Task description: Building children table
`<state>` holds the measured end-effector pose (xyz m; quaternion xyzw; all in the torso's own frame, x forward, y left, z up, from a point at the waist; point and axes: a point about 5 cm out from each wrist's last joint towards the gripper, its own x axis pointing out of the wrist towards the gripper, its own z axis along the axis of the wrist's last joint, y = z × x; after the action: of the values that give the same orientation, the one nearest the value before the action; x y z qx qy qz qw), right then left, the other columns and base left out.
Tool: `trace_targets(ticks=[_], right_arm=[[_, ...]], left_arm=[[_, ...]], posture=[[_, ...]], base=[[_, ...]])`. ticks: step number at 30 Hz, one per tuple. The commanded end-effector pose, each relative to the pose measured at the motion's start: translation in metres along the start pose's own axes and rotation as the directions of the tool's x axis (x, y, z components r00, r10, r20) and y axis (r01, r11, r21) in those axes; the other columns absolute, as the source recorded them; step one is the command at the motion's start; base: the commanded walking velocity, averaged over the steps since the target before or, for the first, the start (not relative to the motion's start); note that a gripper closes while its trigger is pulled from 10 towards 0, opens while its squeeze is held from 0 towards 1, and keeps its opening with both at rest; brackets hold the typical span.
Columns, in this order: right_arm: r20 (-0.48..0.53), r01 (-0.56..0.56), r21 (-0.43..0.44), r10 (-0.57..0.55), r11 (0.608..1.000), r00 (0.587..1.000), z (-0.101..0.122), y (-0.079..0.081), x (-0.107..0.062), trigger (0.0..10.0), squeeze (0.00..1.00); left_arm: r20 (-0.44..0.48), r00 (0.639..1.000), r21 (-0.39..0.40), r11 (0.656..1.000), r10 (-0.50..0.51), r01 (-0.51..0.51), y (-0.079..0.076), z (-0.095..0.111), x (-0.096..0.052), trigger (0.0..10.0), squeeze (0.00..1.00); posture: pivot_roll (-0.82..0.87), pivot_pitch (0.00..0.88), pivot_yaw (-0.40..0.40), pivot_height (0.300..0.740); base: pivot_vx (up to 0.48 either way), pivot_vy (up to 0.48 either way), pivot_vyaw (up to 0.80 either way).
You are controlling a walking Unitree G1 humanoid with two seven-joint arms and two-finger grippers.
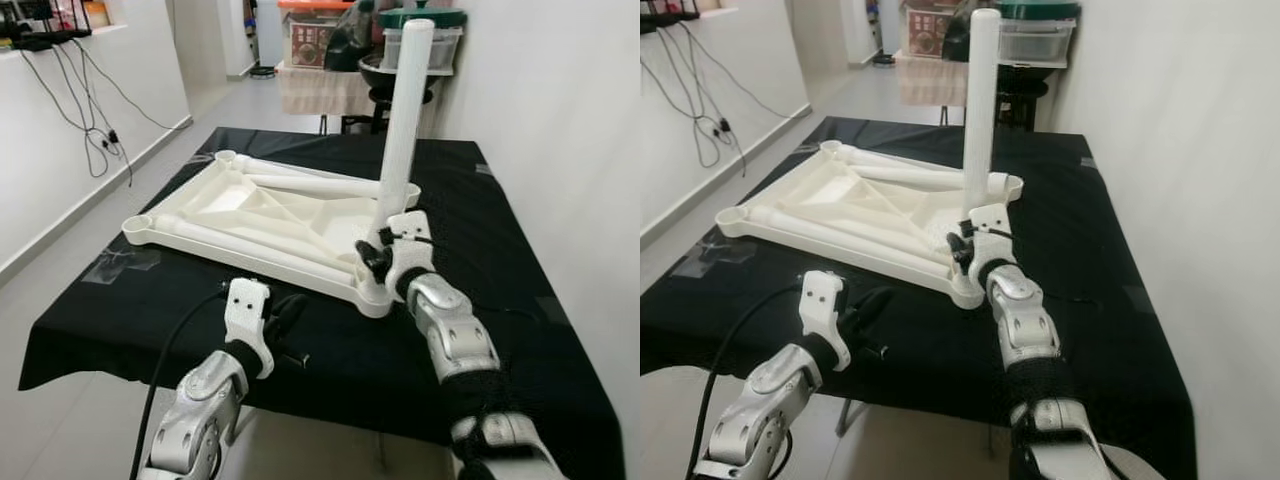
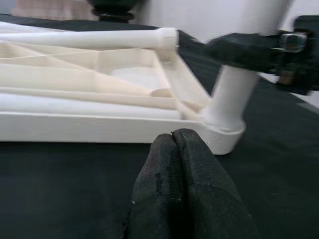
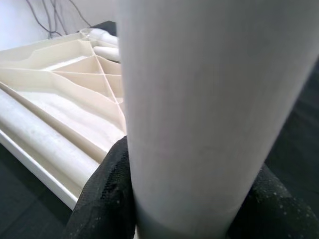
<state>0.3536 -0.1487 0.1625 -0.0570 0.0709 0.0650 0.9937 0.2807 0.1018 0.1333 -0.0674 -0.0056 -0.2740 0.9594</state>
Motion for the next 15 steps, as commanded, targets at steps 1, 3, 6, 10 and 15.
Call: trace_targets(ticks=[1, 3, 6, 10, 15], right_arm=[[-0.161, 0.157, -0.054, -0.164, 0.986, 0.973, -0.031, -0.027, -0.012, 10.0, 1.0], [-0.176, 0.238, -0.061, -0.245, 0.969, 0.953, -0.034, -0.045, -0.017, 10.0, 1.0], [-0.179, 0.293, -0.067, -0.301, 0.954, 0.937, -0.036, -0.059, -0.021, 10.0, 1.0], [-0.148, 0.448, -0.11, -0.46, 0.887, 0.875, -0.027, -0.1, -0.036, 10.0, 1.0], [-0.134, 0.473, -0.097, -0.483, 0.876, 0.866, -0.02, -0.109, -0.041, 10.0, 1.0]], left_arm=[[-0.013, 1.0, 0.003, 1.0, -0.003, 0.003, 0.001, -0.002, 0.0, 10.0, 0.0], [-0.012, 1.0, 0.001, 1.0, -0.004, 0.004, 0.0, -0.002, 0.0, 10.0, 0.0], [-0.012, 1.0, 0.0, 1.0, -0.004, 0.004, 0.0, -0.002, -0.001, 10.0, 0.0], [-0.011, 1.0, -0.001, 1.0, -0.003, 0.003, 0.0, -0.003, -0.001, 10.0, 0.0], [-0.011, 1.0, -0.005, 1.0, -0.005, 0.005, 0.0, -0.003, -0.002, 10.0, 0.0]], posture=[[-0.04, 0.013, -0.024, 0.74], [-0.04, 0.013, -0.03, 0.74], [-0.04, 0.013, -0.03, 0.74], [-0.04, 0.015, -0.032, 0.74], [-0.05, 0.016, -0.028, 0.74]], base=[[0.0, 0.0, 0.0], [0.0, 0.0, 0.0], [0.0, 0.0, 0.0], [0.0, 0.0, 0.0], [0.0, 0.0, 0.0]])
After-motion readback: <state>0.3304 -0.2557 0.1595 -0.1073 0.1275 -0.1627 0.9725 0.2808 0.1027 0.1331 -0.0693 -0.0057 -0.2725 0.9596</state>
